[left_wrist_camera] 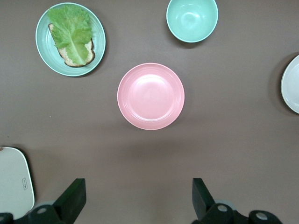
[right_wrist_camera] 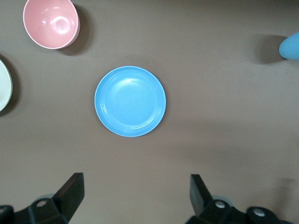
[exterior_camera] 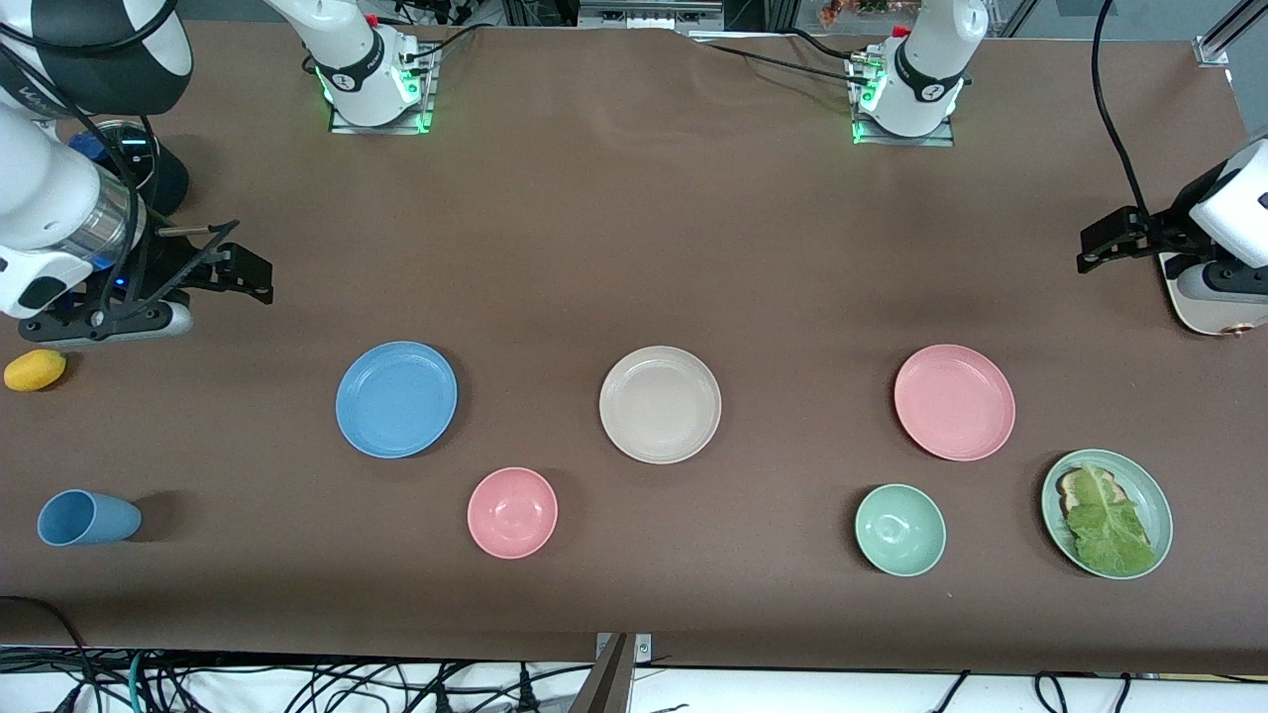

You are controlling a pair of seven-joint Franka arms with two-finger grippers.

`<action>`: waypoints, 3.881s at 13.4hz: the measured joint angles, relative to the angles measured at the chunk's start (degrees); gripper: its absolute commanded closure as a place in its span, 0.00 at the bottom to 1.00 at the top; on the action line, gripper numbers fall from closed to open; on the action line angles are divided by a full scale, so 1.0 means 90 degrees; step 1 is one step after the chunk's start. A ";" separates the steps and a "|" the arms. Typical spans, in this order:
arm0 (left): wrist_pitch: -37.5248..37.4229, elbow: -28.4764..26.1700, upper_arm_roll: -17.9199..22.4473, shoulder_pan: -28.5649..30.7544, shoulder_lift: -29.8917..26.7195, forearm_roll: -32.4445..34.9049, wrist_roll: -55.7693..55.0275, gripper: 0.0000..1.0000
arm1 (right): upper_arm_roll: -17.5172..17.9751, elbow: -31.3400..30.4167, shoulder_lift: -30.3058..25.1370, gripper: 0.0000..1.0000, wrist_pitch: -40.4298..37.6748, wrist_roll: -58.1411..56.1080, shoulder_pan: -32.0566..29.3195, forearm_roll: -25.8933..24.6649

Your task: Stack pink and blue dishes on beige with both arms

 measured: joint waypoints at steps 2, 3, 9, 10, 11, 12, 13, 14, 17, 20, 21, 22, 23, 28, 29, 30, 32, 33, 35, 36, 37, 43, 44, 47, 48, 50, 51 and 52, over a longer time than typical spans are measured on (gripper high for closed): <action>0.0000 0.0000 -0.0001 -0.0001 0.0000 0.0000 0.0000 0.00 | 0.0000 0.0000 0.0000 0.00 0.0000 0.0000 0.0000 0.0000; 0.0000 0.0000 -0.0002 -0.0003 0.0000 0.0000 0.0000 0.00 | 0.0000 0.0000 0.0000 0.00 0.0000 0.0000 0.0000 0.0000; 0.0000 0.0000 0.0002 0.0008 0.0002 0.0000 0.0000 0.00 | -0.0006 -0.0003 0.0009 0.00 0.0000 0.0002 -0.0009 0.0000; 0.0000 0.0000 0.0008 0.0020 0.0010 0.0000 0.0000 0.00 | -0.0009 -0.0003 0.0009 0.00 0.0000 0.0002 -0.0010 0.0000; 0.0000 0.0000 0.0011 0.0042 0.0027 0.0000 0.0000 0.00 | -0.0015 -0.0003 0.0009 0.00 0.0000 0.0002 -0.0011 0.0000; 0.0000 0.0000 0.0019 0.0062 0.0045 0.0000 0.0000 0.00 | -0.0021 -0.0004 0.0010 0.00 0.0000 0.0003 -0.0011 0.0000; 0.0000 0.0000 0.0033 0.0085 0.0061 0.0000 0.0000 0.00 | -0.0029 -0.0005 0.0012 0.00 0.0000 0.0003 -0.0013 0.0000; 0.0000 0.0001 0.0047 0.0124 0.0086 0.0000 0.0000 0.00 | -0.0036 -0.0008 0.0015 0.00 0.0000 0.0003 -0.0019 0.0000; 0.0008 0.0014 0.0067 0.0350 0.0302 0.0000 0.0000 0.00 | -0.0058 -0.0051 0.0044 0.00 -0.0012 0.0003 -0.0046 -0.0002; -0.0038 0.0005 0.0073 0.0583 0.0924 0.0009 0.0000 0.00 | -0.0063 -0.0089 0.0125 0.00 -0.0022 0.0003 -0.0093 -0.0002; 0.0008 0.0026 0.0073 0.0616 0.1306 0.0017 0.0000 0.00 | -0.0063 -0.0104 0.0138 0.00 -0.0023 0.0003 -0.0098 -0.0002; 0.0052 0.0070 0.0072 0.0623 0.1645 0.0017 0.0000 0.00 | -0.0063 -0.0140 0.0141 0.00 -0.0023 0.0003 -0.0098 -0.0002; 0.0084 0.0117 0.0066 0.0622 0.1902 0.0017 0.0000 0.00 | -0.0063 -0.0187 0.0141 0.00 -0.0023 0.0003 -0.0099 -0.0002; 0.1404 0.0137 0.0071 0.0739 0.2897 0.0023 -0.0001 0.00 | -0.0098 -0.0426 0.0141 0.00 0.0184 0.0010 -0.0107 -0.0006; 0.1728 0.0092 0.0074 0.0824 0.3108 0.0024 0.0000 0.00 | -0.0153 -0.0522 0.0142 0.00 0.0317 0.0012 -0.0108 -0.0007; 0.2143 -0.0038 0.0075 0.0912 0.3271 0.0025 0.0000 0.00 | -0.0223 -0.0644 0.0143 0.00 0.0483 0.0012 -0.0111 -0.0007; 0.3237 -0.0616 0.0076 0.1046 0.3390 0.0025 0.0037 0.00 | -0.0344 -0.0924 0.0150 0.00 0.0891 0.0012 -0.0120 -0.0007; 0.3808 -0.1009 0.0076 0.1069 0.3384 0.0025 0.0053 0.00 | -0.0398 -0.1039 0.0168 0.00 0.1103 0.0012 -0.0121 -0.0008; 0.4903 -0.1781 0.0067 0.1068 0.3365 0.0026 0.0056 0.00 | -0.0510 -0.1148 0.0247 0.00 0.1386 0.0012 -0.0123 -0.0008; 0.5231 -0.2048 0.0066 0.1068 0.3363 0.0026 0.0056 0.01 | -0.0561 -0.1149 0.0284 0.00 0.1436 0.0012 -0.0124 -0.0017; 0.5366 -0.2190 0.0066 0.1068 0.3362 0.0026 0.0056 0.26 | -0.0589 -0.1148 0.0294 0.00 0.1456 0.0012 -0.0126 -0.0044; 0.5400 -0.2256 0.0036 0.1049 0.3294 0.0026 0.0050 1.00 | -0.0627 -0.1146 0.0297 0.00 0.1427 0.0286 -0.0140 -0.0111; 0.5400 -0.2256 0.0026 0.1040 0.3278 0.0026 0.0049 1.00 | -0.0650 -0.1145 0.0332 0.00 0.1450 0.0345 -0.0158 -0.0106; 0.5335 -0.2244 -0.0004 0.0985 0.3169 0.0025 0.0042 1.00 | -0.0645 -0.1126 0.0660 0.00 0.1778 0.0400 -0.0179 -0.0104; 0.5184 -0.2201 -0.0018 0.0958 0.3130 0.0024 0.0036 1.00 | -0.0632 -0.1121 0.0779 0.00 0.1907 0.0401 -0.0169 -0.0105; 0.4403 -0.1822 -0.0112 0.0914 0.3058 0.0023 -0.0065 1.00 | -0.0606 -0.1115 0.0919 0.00 0.2089 0.0401 -0.0121 -0.0105; 0.3887 -0.1545 -0.0215 0.0894 0.3032 -0.0004 -0.0175 1.00 | -0.0582 -0.1117 0.0959 0.00 0.2131 0.0400 -0.0100 -0.0105; 0.3443 -0.1273 -0.0370 0.0881 0.3012 -0.0077 -0.0338 1.00 | -0.0548 -0.1129 0.1004 0.00 0.2194 0.0400 -0.0079 -0.0105</action>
